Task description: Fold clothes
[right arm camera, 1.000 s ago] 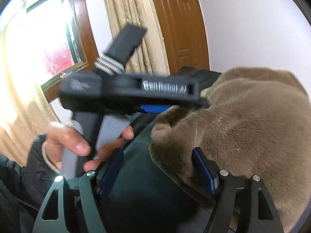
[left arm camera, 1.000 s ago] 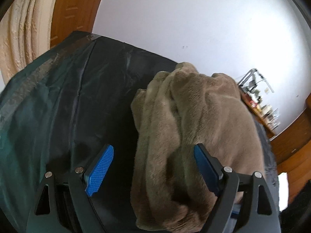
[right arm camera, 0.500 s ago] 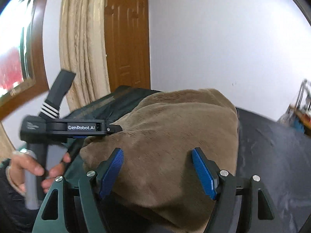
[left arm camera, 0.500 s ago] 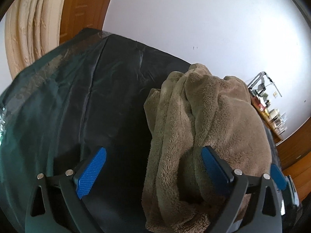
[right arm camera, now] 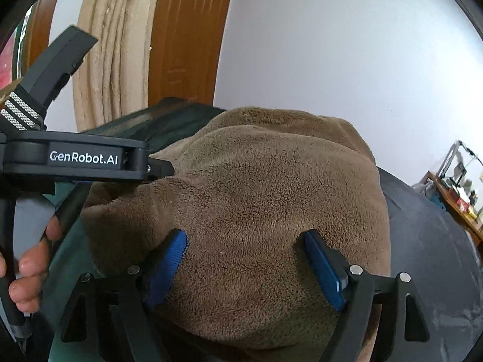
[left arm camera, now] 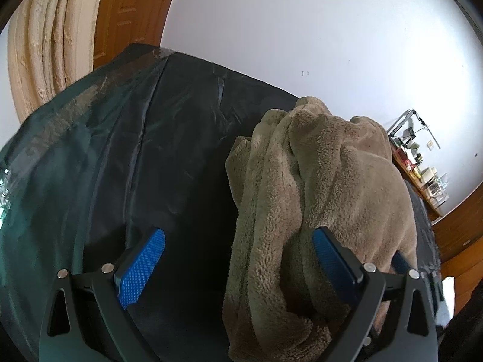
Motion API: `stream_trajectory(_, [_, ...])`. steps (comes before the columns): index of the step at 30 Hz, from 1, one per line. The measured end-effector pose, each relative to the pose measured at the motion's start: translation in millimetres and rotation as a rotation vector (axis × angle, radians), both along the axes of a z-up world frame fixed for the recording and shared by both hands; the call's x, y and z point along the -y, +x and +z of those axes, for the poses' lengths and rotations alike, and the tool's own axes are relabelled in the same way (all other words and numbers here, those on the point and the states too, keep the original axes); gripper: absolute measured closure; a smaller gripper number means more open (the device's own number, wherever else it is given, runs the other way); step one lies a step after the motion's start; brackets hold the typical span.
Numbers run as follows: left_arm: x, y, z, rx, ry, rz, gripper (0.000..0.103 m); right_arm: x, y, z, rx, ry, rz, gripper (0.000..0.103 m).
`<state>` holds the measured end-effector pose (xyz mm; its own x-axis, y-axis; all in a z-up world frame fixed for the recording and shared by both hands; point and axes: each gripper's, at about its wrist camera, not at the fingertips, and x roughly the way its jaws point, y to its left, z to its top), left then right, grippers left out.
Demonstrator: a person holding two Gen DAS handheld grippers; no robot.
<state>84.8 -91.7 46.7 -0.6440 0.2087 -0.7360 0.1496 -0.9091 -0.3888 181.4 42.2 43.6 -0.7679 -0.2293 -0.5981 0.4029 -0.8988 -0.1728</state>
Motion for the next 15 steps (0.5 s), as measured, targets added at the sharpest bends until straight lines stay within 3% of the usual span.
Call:
stream_trajectory(3, [5, -10, -1, 0.016, 0.005, -0.013, 0.003, -3, 1, -3, -0.002, -0.022, -0.002, 0.020])
stream_trajectory(8, [5, -18, 26, 0.002, -0.053, -0.027, 0.003, -11, -2, -3, 0.010, -0.049, 0.014, 0.020])
stream_trajectory(15, [-4, -50, 57, -0.027, 0.078, -0.204, 0.003, -19, -6, -1, 0.023, -0.095, 0.037, 0.020])
